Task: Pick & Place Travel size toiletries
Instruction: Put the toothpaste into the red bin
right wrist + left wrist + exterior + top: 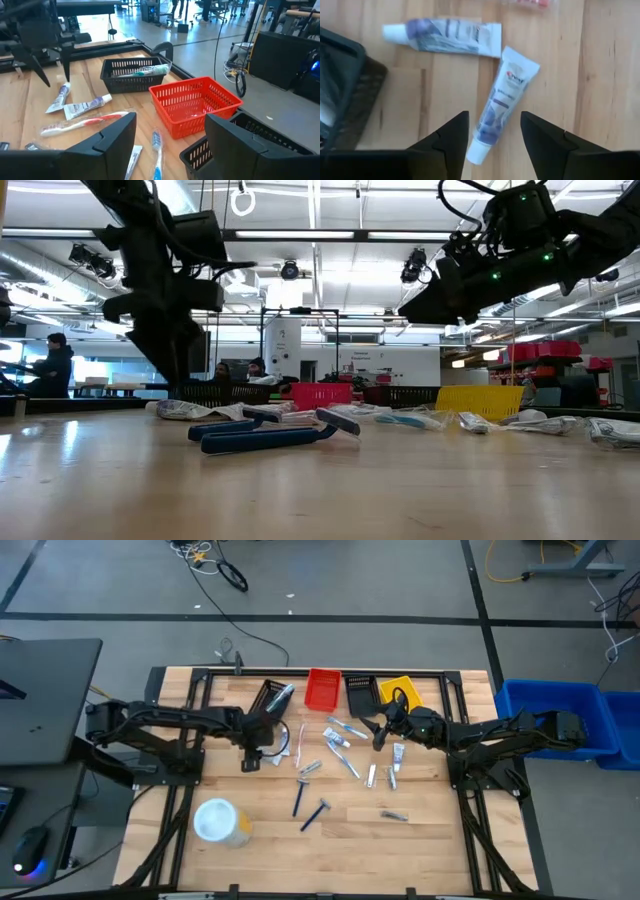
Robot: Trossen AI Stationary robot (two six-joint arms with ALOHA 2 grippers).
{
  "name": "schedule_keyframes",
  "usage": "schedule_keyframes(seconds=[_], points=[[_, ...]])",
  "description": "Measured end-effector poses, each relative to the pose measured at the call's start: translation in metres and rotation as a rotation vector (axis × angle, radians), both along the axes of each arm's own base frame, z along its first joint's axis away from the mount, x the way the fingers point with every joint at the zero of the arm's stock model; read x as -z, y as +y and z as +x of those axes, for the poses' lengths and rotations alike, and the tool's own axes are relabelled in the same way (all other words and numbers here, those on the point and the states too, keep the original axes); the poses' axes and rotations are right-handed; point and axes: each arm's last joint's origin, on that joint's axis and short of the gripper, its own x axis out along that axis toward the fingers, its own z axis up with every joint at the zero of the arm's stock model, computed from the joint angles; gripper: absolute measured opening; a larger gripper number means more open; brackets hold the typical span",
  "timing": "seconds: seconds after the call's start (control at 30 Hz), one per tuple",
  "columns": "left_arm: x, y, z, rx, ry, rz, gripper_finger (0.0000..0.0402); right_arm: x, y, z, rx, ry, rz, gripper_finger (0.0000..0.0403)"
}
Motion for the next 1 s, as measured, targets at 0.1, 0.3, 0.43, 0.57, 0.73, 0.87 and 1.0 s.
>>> schedule_keyframes(seconds=[0.1,0.3,0.43,0.57,0.73,0.87,1.0], points=[[0.009,-0.001,-0.007,-0.005,0.036,0.003,0.0201,0.000,0.000,0.000,0.004,-0.009,0.015,0.0236],[0.022,-0.001,-0.009,0.005,-0.009,0.019,0.0206,0.000,0.000,0.000,0.004,-0.010,0.016,0.0232],[0.028,-0.001,-0.011,0.003,0.011,0.031,0.0206,0.000,0.000,0.000,0.006,-0.013,0.022,0.0241],[0.033,-0.002,-0.014,0.018,0.013,0.038,0.0206,0.000,0.000,0.000,0.005,-0.015,0.022,0.0252],[0.039,-0.003,-0.017,0.017,-0.004,0.035,0.0203,0.000,0.000,0.000,0.006,-0.014,0.022,0.0259],[0.039,-0.003,-0.016,0.018,-0.014,0.038,0.0175,0.000,0.000,0.000,0.005,-0.014,0.022,0.0253],[0.039,-0.003,-0.016,0.012,-0.018,0.031,0.0128,0.000,0.000,0.000,0.006,-0.013,0.022,0.0240]])
